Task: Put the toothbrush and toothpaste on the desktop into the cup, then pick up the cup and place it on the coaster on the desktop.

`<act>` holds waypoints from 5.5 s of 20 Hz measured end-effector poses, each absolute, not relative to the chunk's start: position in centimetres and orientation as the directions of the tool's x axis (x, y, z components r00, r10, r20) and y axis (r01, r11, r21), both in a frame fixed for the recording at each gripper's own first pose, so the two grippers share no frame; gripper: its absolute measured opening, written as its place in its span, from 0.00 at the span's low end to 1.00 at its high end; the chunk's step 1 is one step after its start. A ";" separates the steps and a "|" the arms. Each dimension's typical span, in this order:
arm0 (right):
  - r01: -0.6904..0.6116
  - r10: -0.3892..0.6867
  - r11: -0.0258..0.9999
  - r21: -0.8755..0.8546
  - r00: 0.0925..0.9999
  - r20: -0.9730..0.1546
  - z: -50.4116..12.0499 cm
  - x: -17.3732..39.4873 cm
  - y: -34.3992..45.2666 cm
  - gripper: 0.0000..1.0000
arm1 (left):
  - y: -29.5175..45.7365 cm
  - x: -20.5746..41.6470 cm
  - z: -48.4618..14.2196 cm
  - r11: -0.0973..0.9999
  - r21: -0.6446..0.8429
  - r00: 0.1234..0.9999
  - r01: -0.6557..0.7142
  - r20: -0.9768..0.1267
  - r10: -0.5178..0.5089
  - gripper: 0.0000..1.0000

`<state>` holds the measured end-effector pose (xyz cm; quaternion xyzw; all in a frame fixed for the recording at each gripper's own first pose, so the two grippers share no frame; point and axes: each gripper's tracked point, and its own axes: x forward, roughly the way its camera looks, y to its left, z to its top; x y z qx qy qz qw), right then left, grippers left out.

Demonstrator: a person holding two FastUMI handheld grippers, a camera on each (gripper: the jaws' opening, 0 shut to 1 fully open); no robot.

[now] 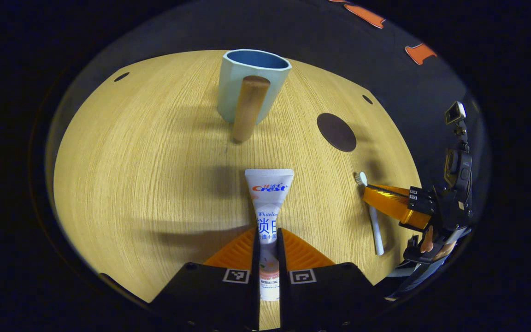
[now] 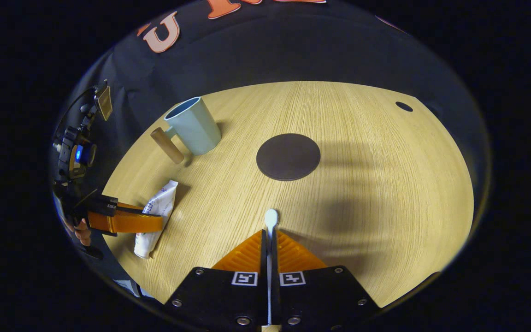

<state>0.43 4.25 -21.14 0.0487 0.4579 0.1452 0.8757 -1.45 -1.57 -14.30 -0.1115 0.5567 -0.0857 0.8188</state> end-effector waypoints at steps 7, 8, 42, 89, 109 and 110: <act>-0.207 0.321 0.947 0.246 0.623 -0.713 -19.3 0.6 4.0 0.02 | -1.6 0.0 -13.9 0.957 -0.288 0.490 0.032 -0.830 -0.266 0.17; -0.206 0.341 0.940 0.273 0.629 -0.699 -18.8 0.5 4.0 0.02 | -1.6 0.4 -13.6 0.957 -0.288 0.512 0.041 -0.816 -0.268 0.17; -0.290 0.385 0.892 0.346 0.888 -0.250 -6.3 3.8 3.8 0.00 | 0.1 10.1 -1.9 0.946 -0.278 0.912 0.165 -0.322 -0.253 0.16; -0.454 0.492 0.837 0.306 0.869 -0.056 3.1 17.0 15.6 0.00 | 4.9 20.8 -8.6 0.967 -0.241 0.942 0.083 -0.299 -0.155 0.32; -0.469 0.525 0.831 0.301 0.839 -0.142 -2.6 18.8 19.5 0.01 | 10.5 16.1 -3.5 0.991 -0.128 0.976 -0.035 -0.218 0.006 0.78; -0.464 0.524 0.830 0.311 0.839 -0.147 -3.0 18.8 19.4 0.01 | 10.6 16.0 -3.4 0.991 -0.126 0.976 -0.038 -0.220 0.009 0.78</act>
